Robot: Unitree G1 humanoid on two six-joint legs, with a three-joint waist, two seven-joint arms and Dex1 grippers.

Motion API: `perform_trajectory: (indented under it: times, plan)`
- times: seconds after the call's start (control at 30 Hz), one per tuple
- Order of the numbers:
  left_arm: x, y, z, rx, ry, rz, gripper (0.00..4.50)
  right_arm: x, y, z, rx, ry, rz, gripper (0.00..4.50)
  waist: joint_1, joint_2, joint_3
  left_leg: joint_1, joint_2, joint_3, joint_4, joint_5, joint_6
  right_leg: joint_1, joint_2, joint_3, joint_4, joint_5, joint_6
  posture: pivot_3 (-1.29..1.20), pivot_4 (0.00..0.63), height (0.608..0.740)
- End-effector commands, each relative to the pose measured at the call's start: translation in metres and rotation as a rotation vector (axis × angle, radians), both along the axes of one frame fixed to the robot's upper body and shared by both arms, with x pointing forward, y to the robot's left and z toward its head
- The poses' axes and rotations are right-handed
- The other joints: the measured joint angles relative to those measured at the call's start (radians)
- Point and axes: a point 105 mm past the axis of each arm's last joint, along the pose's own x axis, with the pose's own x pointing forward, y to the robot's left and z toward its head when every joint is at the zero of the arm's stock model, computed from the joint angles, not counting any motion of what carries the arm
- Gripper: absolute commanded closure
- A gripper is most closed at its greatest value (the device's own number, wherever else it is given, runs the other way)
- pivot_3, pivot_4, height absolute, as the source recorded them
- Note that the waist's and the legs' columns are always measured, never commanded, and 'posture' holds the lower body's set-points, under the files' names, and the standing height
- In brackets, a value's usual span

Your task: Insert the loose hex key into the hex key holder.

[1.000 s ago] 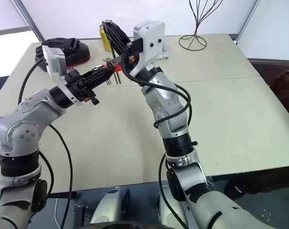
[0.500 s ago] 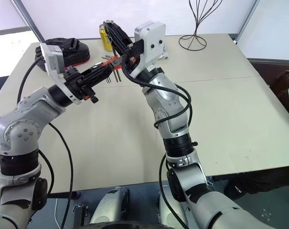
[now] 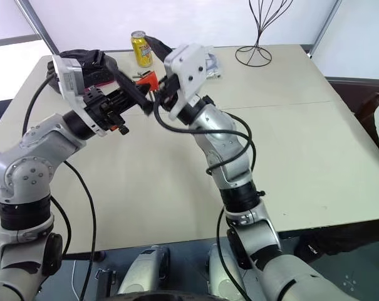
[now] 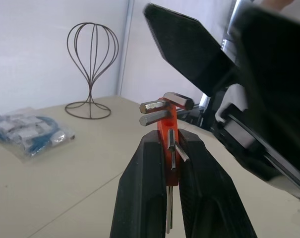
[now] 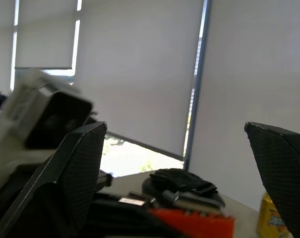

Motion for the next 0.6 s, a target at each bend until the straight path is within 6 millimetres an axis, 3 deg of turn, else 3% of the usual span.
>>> perform_trajectory:
  times: [0.03, 0.13, 0.23, 0.4, 0.6]
  plan:
    - [-0.002, 0.003, 0.007, -0.019, -0.024, -0.001, 4.5, -0.008, -0.049, -0.016, -0.06, 0.057, -0.082, 0.17, 0.012, 0.0, 0.0, -0.001, 0.0, -0.001, 0.0, 0.0, 0.0, 0.0, 0.0, -0.001, -0.001, 0.0, 0.0, 0.0, 0.15, 0.74]
    - [0.0, -0.001, -0.006, -0.016, 0.034, -0.017, 4.5, -0.019, -0.085, -0.051, -0.186, 0.181, -0.133, 0.17, 0.022, 0.0, 0.0, -0.002, -0.001, -0.001, 0.001, 0.0, 0.0, 0.0, -0.001, -0.001, -0.004, 0.0, 0.0, 0.0, 0.15, 0.74]
    - [0.002, -0.007, -0.02, -0.036, 0.095, -0.041, 4.5, -0.033, -0.102, -0.068, -0.283, 0.254, -0.13, 0.17, 0.019, 0.0, 0.0, -0.003, 0.0, 0.0, 0.001, -0.001, 0.001, 0.0, 0.0, -0.001, -0.005, 0.0, 0.0, 0.0, 0.15, 0.74]
    - [0.007, -0.034, -0.052, -0.056, 0.225, -0.138, 4.5, -0.04, -0.115, -0.069, -0.347, 0.301, -0.135, 0.17, 0.019, 0.0, 0.0, -0.003, 0.0, 0.0, 0.002, -0.001, 0.001, 0.001, 0.004, -0.001, -0.005, 0.0, 0.0, 0.0, 0.15, 0.74]
    - [0.009, -0.082, -0.104, -0.057, 0.416, -0.276, 4.5, -0.046, -0.121, -0.061, -0.406, 0.297, -0.136, 0.17, 0.024, 0.0, 0.001, -0.005, -0.002, 0.001, 0.004, -0.001, 0.001, 0.002, 0.003, -0.002, -0.008, 0.0, 0.0, 0.0, 0.15, 0.74]
